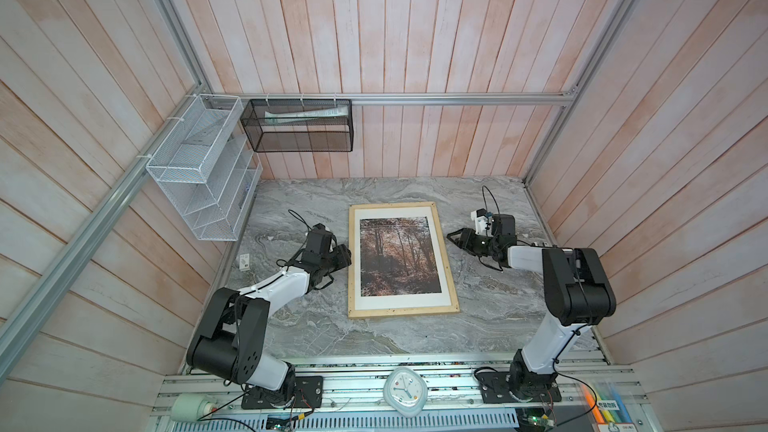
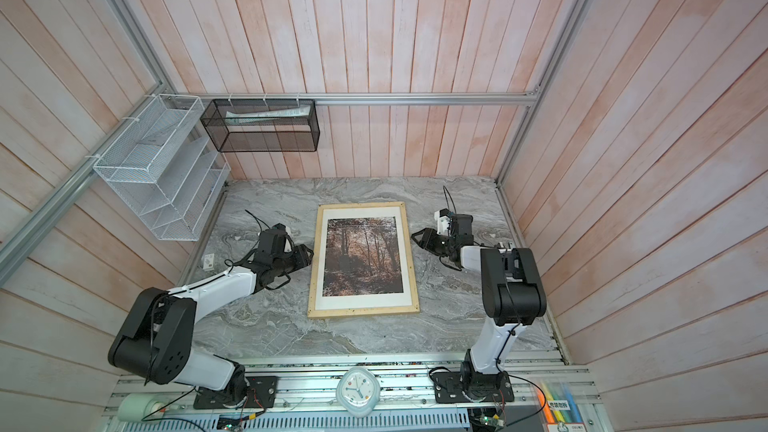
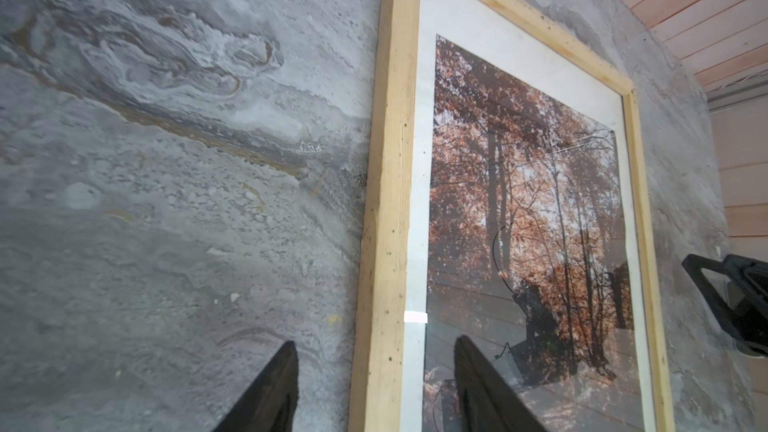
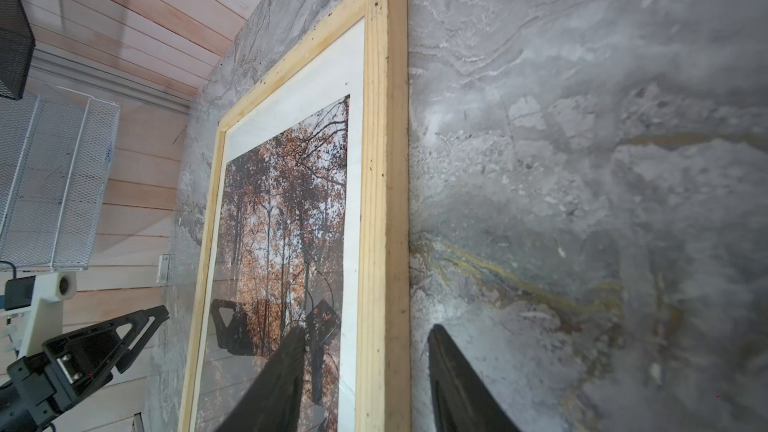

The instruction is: Put the photo into the frame

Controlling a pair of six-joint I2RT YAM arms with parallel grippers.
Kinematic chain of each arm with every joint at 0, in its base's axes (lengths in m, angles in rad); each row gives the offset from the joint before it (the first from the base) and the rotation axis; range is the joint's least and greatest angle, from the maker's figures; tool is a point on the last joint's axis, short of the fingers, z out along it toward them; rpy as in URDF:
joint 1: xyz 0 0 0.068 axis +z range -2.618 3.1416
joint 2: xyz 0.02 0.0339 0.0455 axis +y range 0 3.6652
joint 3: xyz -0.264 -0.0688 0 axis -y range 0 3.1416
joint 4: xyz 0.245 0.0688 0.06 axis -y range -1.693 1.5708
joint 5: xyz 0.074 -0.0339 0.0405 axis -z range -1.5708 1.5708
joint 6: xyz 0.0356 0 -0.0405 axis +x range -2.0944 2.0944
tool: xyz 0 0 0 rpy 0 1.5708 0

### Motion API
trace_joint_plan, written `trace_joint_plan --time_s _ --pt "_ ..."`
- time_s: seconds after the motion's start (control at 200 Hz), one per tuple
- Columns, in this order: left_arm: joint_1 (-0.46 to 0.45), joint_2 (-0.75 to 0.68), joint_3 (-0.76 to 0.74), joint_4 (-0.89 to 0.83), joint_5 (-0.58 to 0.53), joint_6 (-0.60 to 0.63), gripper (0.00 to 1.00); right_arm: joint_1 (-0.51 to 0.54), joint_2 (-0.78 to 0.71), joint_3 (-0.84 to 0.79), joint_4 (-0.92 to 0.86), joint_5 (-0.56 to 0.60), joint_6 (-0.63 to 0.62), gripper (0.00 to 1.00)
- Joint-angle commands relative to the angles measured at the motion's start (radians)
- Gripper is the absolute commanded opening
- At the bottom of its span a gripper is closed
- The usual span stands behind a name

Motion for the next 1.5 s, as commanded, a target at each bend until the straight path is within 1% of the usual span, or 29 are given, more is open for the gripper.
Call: trace_joint_plan --time_s 0.0,0.12,0.2,0.265,0.44,0.46,0.47,0.48,0.485,0.49,0.505,0.53,0.545,0.555,0.57,0.685,0.79,0.95,1.06,1.135,1.21,1.315,1.495 --pt "0.004 -0.058 0.041 -0.074 -0.072 0.07 0.62 -0.007 -0.067 -0.008 -0.061 0.053 -0.05 0.49" --pt "0.004 -0.112 0.077 -0.134 -0.112 0.115 0.63 -0.007 -0.143 -0.006 -0.138 0.129 -0.099 0.49" --pt "-0.002 -0.148 0.118 -0.211 -0.146 0.156 0.63 -0.007 -0.2 -0.01 -0.172 0.162 -0.125 0.48" --pt "-0.011 -0.189 0.148 -0.269 -0.195 0.175 0.63 -0.007 -0.247 -0.015 -0.194 0.18 -0.136 0.48" --pt "-0.013 -0.291 0.187 -0.349 -0.242 0.214 0.68 -0.007 -0.377 -0.031 -0.245 0.265 -0.148 0.48" --pt "-0.013 -0.3 0.188 -0.353 -0.246 0.216 0.71 -0.007 -0.395 -0.037 -0.237 0.265 -0.138 0.48" --pt "-0.013 -0.306 0.188 -0.355 -0.247 0.217 0.79 -0.007 -0.401 -0.042 -0.232 0.262 -0.135 0.48" --pt "-0.013 -0.31 0.188 -0.356 -0.248 0.217 0.92 -0.006 -0.407 -0.047 -0.226 0.258 -0.131 0.49" --pt "-0.013 -0.312 0.188 -0.356 -0.248 0.218 0.96 -0.007 -0.411 -0.05 -0.223 0.255 -0.129 0.5" --pt "-0.013 -0.314 0.188 -0.357 -0.247 0.219 0.98 -0.007 -0.414 -0.052 -0.221 0.253 -0.128 0.51" --pt "-0.013 -0.321 0.189 -0.357 -0.247 0.221 1.0 -0.007 -0.422 -0.059 -0.212 0.246 -0.124 0.59" --pt "-0.013 -0.328 0.189 -0.361 -0.246 0.224 1.0 -0.006 -0.435 -0.07 -0.198 0.23 -0.121 0.81" --pt "-0.013 -0.333 0.19 -0.364 -0.246 0.226 1.0 -0.006 -0.44 -0.075 -0.192 0.223 -0.118 0.92" --pt "-0.013 -0.334 0.191 -0.367 -0.247 0.225 1.0 -0.007 -0.444 -0.077 -0.191 0.22 -0.117 0.96" --pt "-0.013 -0.336 0.192 -0.371 -0.247 0.226 1.0 -0.006 -0.449 -0.078 -0.192 0.219 -0.117 0.98" --pt "-0.013 -0.342 0.201 -0.401 -0.26 0.22 1.0 -0.009 -0.488 -0.088 -0.213 0.254 -0.108 0.98" --pt "-0.013 -0.321 0.211 -0.438 -0.248 0.218 1.0 -0.012 -0.533 -0.105 -0.225 0.287 -0.096 0.98" --pt "-0.005 -0.271 0.233 -0.471 -0.295 0.202 1.0 -0.012 -0.613 -0.139 -0.221 0.315 -0.093 0.98" --pt "0.005 -0.254 0.243 -0.459 -0.288 0.217 1.0 -0.013 -0.656 -0.155 -0.234 0.372 -0.095 0.98" --pt "0.018 -0.252 0.238 -0.423 -0.268 0.238 1.0 -0.013 -0.672 -0.152 -0.25 0.386 -0.107 0.98" --pt "0.052 -0.248 0.241 -0.386 -0.267 0.223 1.0 -0.013 -0.686 -0.145 -0.271 0.392 -0.115 0.98" --pt "0.121 -0.23 0.231 -0.346 -0.274 0.212 1.0 -0.013 -0.726 -0.158 -0.288 0.438 -0.119 0.98" --pt "0.238 -0.223 0.14 -0.21 -0.258 0.22 1.0 -0.015 -0.813 -0.179 -0.315 0.545 -0.139 0.98"
